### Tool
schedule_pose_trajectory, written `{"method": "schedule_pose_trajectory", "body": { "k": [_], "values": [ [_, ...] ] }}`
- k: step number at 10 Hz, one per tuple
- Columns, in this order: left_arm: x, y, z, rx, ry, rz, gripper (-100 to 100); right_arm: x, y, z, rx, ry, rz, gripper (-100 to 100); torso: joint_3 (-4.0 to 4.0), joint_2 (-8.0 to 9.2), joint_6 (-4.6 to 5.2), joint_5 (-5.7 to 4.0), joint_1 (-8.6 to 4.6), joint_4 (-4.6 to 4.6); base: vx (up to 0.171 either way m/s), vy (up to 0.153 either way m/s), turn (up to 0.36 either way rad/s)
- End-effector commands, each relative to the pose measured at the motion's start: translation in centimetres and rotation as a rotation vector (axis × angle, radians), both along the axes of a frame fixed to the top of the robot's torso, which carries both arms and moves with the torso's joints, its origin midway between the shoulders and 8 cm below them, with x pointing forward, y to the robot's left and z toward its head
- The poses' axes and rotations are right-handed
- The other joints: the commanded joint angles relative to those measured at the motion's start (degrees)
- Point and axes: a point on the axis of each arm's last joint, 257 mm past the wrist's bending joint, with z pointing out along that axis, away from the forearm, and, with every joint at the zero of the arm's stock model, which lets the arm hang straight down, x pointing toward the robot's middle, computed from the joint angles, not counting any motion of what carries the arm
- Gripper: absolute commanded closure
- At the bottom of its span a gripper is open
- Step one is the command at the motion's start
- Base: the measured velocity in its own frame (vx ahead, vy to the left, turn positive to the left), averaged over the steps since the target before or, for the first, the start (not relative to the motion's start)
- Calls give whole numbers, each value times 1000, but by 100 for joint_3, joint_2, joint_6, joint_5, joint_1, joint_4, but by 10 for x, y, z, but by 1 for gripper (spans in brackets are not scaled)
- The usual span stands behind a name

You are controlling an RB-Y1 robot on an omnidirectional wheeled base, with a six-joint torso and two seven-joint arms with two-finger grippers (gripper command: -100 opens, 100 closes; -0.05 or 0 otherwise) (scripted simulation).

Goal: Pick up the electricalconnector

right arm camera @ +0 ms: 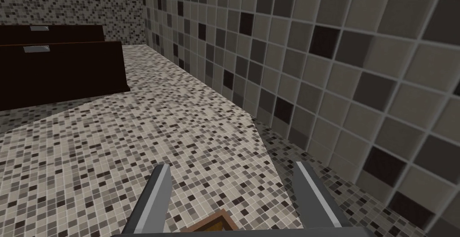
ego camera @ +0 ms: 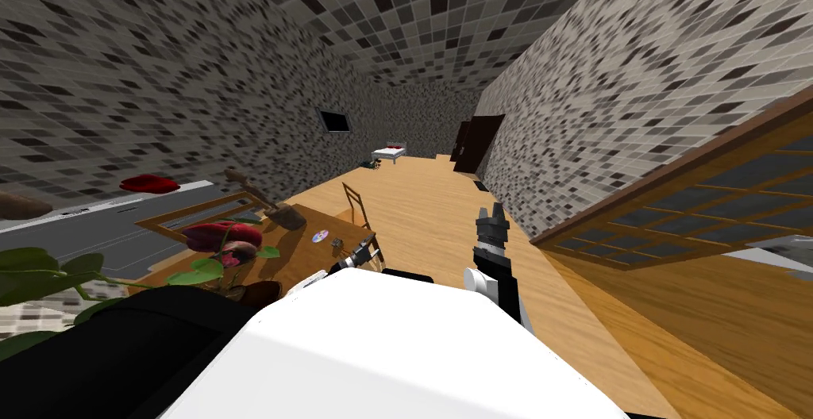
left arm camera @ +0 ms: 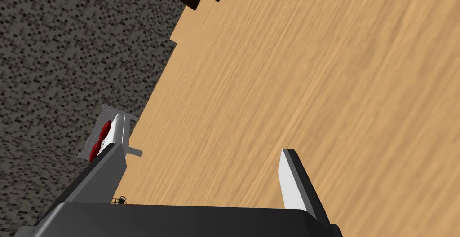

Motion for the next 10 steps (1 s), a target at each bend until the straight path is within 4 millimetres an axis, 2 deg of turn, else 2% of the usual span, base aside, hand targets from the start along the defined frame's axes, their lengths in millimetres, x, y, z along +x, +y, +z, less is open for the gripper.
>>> {"method": "schedule_pose_trajectory", "body": {
  "k": [1, 4, 5, 6, 9, 10],
  "values": [
    [-16, 12, -22, 13, 74, -20, -100, 0, 0, 0, 0, 0, 0, 0, 0, 0, 0, 0, 0, 0, -12, 22, -264],
    [-36, 37, -51, 34, 173, -10, -100, 0, 0, 0, 0, 0, 0, 0, 0, 0, 4, -1, 0, 0, -12, 20, -166],
    [-51, 50, -65, 46, 235, -19, -100, 0, 0, 0, 0, 0, 0, 0, 0, -1, -2, 0, 1, 0, -8, 20, -203],
    [-54, 56, -70, 55, 247, -10, -100, 0, 0, 0, 0, 0, 0, 0, -1, -2, 2, 0, 0, 0, -6, 18, -122],
    [-86, 91, -95, 91, 372, -11, -100, 0, 0, 0, 0, 0, 0, 0, -2, -3, -2, 0, -1, 0, -6, 17, -186],
    [-87, 93, -97, 95, 376, -8, -100, 0, 0, 0, 0, 0, 0, 0, -2, -4, 1, -1, -1, 0, -7, 19, -112]
  ]
}}
